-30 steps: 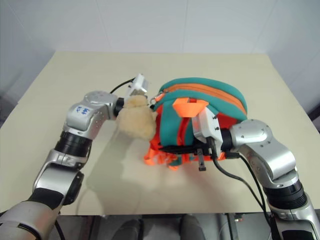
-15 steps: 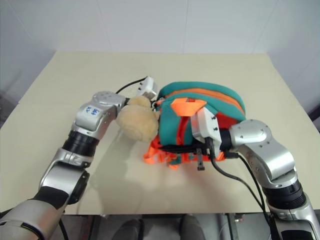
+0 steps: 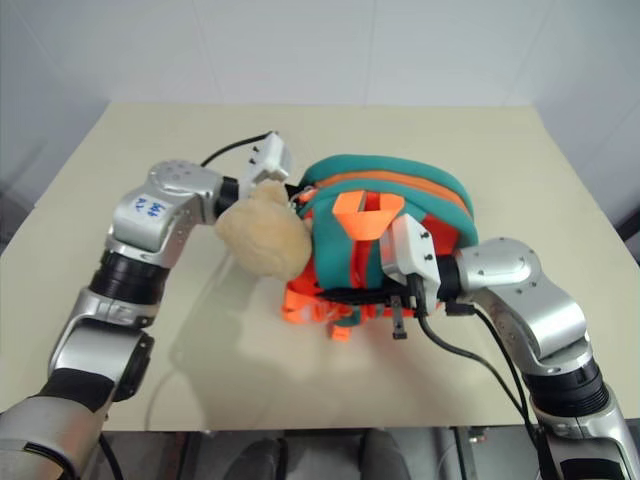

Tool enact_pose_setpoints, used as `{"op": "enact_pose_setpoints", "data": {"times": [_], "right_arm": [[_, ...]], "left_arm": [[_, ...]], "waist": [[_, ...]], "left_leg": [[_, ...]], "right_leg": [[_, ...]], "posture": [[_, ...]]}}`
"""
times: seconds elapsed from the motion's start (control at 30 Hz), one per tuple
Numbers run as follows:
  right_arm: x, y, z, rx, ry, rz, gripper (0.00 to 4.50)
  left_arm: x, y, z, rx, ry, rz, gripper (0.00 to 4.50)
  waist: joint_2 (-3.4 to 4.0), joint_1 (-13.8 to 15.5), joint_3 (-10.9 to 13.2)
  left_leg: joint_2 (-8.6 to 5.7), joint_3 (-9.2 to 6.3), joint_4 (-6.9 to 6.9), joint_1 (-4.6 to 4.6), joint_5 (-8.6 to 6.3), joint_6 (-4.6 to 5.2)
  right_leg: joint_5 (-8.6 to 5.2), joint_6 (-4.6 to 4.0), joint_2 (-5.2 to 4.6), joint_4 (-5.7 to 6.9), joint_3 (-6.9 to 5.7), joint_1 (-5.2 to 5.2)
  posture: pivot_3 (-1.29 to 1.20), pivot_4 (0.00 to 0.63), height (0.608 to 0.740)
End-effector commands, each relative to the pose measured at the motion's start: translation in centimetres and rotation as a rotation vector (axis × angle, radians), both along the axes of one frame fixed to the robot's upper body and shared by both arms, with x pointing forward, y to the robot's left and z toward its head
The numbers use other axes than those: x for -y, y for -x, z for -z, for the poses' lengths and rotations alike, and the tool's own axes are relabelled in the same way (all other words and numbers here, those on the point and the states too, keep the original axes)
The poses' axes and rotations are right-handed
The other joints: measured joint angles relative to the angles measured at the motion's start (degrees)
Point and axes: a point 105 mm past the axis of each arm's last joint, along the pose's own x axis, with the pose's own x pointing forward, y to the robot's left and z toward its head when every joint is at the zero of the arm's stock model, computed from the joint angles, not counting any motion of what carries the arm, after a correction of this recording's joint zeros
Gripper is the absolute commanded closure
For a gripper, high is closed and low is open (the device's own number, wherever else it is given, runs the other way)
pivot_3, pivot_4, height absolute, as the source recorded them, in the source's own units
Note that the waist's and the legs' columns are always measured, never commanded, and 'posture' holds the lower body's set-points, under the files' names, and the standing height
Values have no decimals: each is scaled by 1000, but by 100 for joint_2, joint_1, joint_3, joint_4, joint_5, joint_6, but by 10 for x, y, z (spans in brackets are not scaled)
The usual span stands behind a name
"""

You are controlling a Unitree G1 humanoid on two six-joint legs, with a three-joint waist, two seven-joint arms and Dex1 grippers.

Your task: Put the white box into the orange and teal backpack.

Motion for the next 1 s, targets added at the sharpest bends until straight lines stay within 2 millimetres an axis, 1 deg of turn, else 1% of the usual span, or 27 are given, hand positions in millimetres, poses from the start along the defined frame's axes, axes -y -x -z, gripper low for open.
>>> {"op": "enact_pose_setpoints", "data": {"times": [0.03, 0.17, 0.27, 0.33, 0.5, 0.8, 0.83, 0.93, 1.0], "right_arm": [[-1, 1, -7, 44, -11, -8, 3990], [-1, 0, -6, 44, -10, -7, 3990], [-2, 0, -6, 43, -9, -9, 3990], [-2, 0, -6, 43, -8, -10, 3990], [-1, 0, -5, 41, -4, -8, 3990], [-2, -1, -5, 35, -7, -11, 3990], [-2, -1, -5, 35, -7, -12, 3990], [-2, -1, -4, 32, -7, -17, 3990], [-3, -1, -4, 32, -8, -20, 3990]], "left_arm": [[-11, 14, -21, 71, -3, 36, 35], [-26, 15, -20, 76, -42, -4, 35], [-42, 14, -18, 78, -74, -54, 35], [-48, 14, -19, 77, -78, -76, 35], [-64, 20, -27, 82, -64, -125, 35], [-73, 44, -41, 22, 65, -145, 35], [-73, 50, -41, 6, 78, -135, 35], [-71, 68, -34, -55, 77, -97, 35], [-71, 75, -30, -76, 74, -94, 35]], "waist": [[0, 4, 0], [0, 6, 0], [0, 5, 0], [0, -2, 0], [0, 1, 0], [0, -1, 0], [0, -9, 0], [0, -15, 0], [0, -7, 0]], "left_leg": [[0, 0, 0, 0, 0, 0], [0, 0, 3, 0, 0, 1], [0, 0, 7, 0, 0, 1], [0, 0, 6, 1, 0, 1], [0, 0, 6, 1, -1, 1], [1, 0, 9, 1, -1, 3], [1, 0, 10, 1, -1, 2], [2, 0, 9, 1, -1, 2], [2, 0, 7, 2, -1, 3]], "right_leg": [[0, 0, 0, 0, 0, 0], [0, 0, 0, 5, 0, 0], [0, 0, 0, 9, 0, 0], [0, 0, 0, 10, 1, 0], [0, 0, 0, 9, 2, 0], [0, 0, 0, 15, 2, 0], [0, 0, 0, 16, 3, 0], [0, 0, 1, 16, 5, 0], [0, 0, 1, 14, 5, 0]], "posture": [[0, 150, 740], [0, 150, 740], [0, 150, 740], [0, 150, 740], [0, 150, 740], [0, 150, 740], [0, 150, 740], [0, 150, 740], [0, 150, 740]]}}
